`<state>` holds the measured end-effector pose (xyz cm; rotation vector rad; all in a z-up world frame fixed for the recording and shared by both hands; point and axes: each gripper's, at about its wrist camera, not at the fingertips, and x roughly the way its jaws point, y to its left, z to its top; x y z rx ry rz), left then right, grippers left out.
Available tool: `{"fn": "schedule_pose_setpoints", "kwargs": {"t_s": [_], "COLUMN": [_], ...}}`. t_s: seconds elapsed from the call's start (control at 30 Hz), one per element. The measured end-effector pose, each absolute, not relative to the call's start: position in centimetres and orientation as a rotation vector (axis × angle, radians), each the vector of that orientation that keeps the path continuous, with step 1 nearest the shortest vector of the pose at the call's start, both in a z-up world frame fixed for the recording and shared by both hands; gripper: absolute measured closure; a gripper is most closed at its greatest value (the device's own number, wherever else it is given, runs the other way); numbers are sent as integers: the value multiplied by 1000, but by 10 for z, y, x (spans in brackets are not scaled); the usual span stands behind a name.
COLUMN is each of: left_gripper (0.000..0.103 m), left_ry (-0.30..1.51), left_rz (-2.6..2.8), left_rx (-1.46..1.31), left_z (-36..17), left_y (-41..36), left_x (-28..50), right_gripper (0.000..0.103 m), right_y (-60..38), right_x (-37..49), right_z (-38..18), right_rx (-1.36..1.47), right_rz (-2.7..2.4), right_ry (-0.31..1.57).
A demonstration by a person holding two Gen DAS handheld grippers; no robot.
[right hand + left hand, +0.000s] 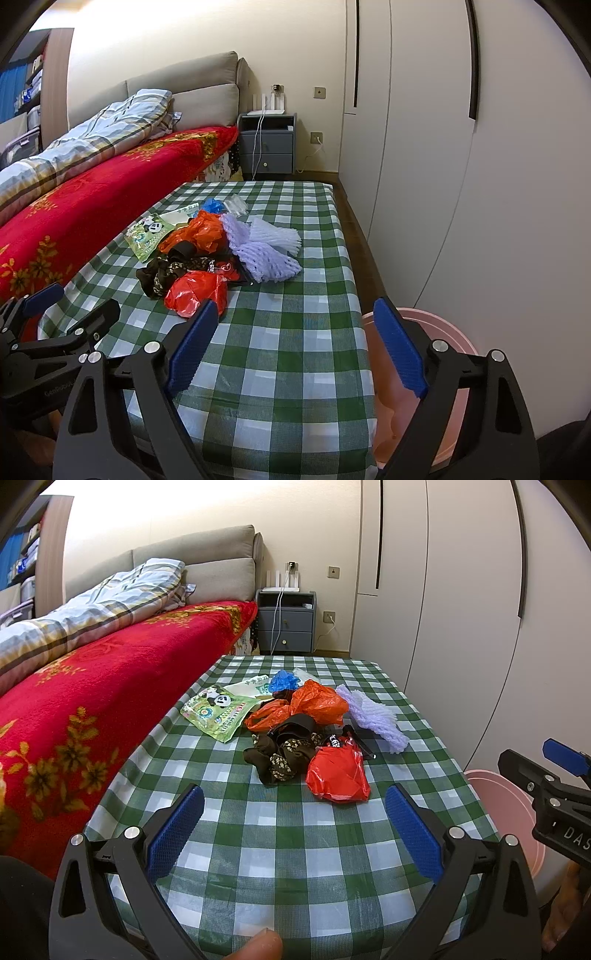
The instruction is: Collect trash
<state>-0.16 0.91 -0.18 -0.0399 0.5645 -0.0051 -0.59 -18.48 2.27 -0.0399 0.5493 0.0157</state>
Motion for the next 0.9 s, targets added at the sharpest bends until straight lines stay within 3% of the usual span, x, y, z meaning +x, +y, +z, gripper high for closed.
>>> {"fn": "schedule_pose_setpoints", "kwargs": {"t_s": [0.6, 0.9], "left_gripper": [8, 8], "left_ry": [567, 548], "left_rz": [-5, 22], "left_rx": [-43, -50], "left_z": [-2, 0], "left_y": [10, 7], "left_x": [-1, 5], "right_gripper": [27, 49], "right_y": [-179, -184], "right_x": [-10, 3], "right_z": [22, 21], "right_rx": [-43, -3], "right_rz": [28, 67], "right_ry": [550, 566]}}
